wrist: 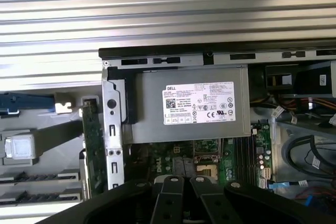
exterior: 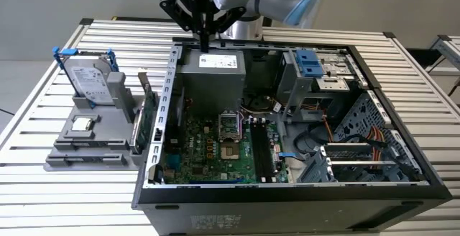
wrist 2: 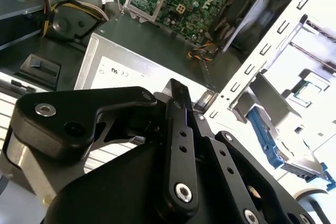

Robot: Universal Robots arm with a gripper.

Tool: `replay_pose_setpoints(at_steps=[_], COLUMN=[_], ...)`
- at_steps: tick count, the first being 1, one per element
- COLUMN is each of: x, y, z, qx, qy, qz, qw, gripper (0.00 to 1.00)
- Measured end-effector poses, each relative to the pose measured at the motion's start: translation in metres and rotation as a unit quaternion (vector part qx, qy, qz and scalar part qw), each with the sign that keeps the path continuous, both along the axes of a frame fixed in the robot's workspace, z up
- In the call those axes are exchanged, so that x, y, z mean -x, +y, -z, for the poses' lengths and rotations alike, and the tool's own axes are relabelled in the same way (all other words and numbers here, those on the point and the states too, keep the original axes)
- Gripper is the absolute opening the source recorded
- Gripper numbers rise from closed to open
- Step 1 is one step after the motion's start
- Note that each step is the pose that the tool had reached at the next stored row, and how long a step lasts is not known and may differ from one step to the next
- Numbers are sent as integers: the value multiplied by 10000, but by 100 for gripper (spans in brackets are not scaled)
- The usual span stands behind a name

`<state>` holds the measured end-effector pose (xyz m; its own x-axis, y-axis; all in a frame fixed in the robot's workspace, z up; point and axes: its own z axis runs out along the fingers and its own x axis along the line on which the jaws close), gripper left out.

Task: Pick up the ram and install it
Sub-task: 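Reach for the ram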

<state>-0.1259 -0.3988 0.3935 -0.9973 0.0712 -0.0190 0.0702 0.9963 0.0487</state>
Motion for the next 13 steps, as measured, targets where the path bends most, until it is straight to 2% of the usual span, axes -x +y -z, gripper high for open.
replay_pose_setpoints(at_steps=[13], x=[149], y=[0], z=[0], qx=[0], qy=[0], qz=[0], qw=[10000], gripper=[0])
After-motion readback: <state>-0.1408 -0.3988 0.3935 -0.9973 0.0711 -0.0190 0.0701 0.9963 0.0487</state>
